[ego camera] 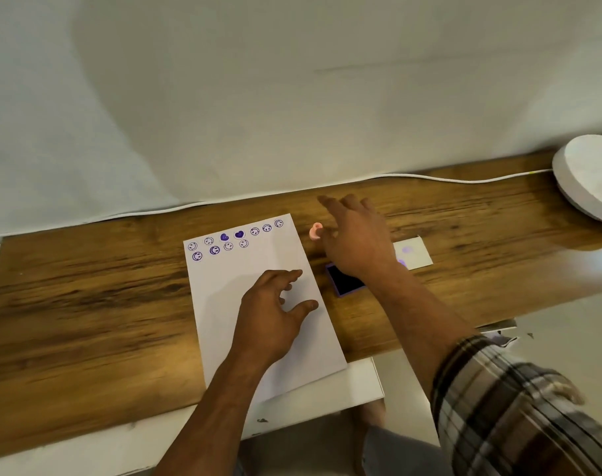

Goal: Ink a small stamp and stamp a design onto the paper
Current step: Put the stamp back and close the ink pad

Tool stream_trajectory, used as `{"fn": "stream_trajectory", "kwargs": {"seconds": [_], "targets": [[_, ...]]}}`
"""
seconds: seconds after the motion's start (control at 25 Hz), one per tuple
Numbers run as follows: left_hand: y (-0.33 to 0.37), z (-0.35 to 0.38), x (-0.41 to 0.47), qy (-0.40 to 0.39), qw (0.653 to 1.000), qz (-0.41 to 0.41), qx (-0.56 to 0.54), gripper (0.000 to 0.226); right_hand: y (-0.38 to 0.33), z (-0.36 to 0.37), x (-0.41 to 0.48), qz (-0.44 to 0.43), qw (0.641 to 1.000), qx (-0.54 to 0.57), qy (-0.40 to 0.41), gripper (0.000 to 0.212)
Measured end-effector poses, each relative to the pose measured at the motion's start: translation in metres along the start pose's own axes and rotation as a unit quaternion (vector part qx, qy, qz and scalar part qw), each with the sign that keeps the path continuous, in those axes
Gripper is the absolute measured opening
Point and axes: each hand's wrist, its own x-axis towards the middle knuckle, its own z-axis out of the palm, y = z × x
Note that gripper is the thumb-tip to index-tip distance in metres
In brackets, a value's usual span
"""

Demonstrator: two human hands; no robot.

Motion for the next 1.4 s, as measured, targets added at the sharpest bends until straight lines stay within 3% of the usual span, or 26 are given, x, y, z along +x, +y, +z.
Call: {"fn": "stream_trajectory", "kwargs": {"seconds": [0.12,0.24,0.32,0.64,0.76,1.0,1.2,1.4], "targets": [[0.0,0.0,0.003,0.004,1.0,0.008,0.009,0.063,0.041,-0.013,-0.042,0.157,0.975,0.118,0.109,0.066],[0.001,0.004,0.002,0.003,1.0,0.024,0.011,0.062,0.08,-0.014,-0.073,0.266,0.959,0.088,0.051,0.083],[0.0,0.006,0.0,0.0,1.0,0.025,0.013,0.062,0.092,-0.012,-0.075,0.29,0.953,0.091,0.009,0.091],[-0.003,0.01,0.004,0.005,1.0,0.025,0.011,0.061,0.096,0.001,-0.066,0.3,0.95,0.077,-0.029,0.115],[-0.004,0.011,0.004,0.006,1.0,0.028,0.013,0.061,0.092,0.003,-0.066,0.297,0.953,0.063,-0.014,0.113],[-0.001,0.008,0.003,0.011,1.0,0.021,0.013,0.062,0.065,-0.004,-0.075,0.276,0.948,0.143,0.067,0.111],[0.002,0.005,0.004,0.025,0.999,0.01,0.029,0.063,0.011,0.024,-0.087,0.211,0.974,0.08,0.002,0.112],[0.001,0.002,0.005,0.032,0.999,0.01,0.037,0.064,0.015,0.034,-0.089,0.202,0.977,0.068,-0.006,0.109]]}}
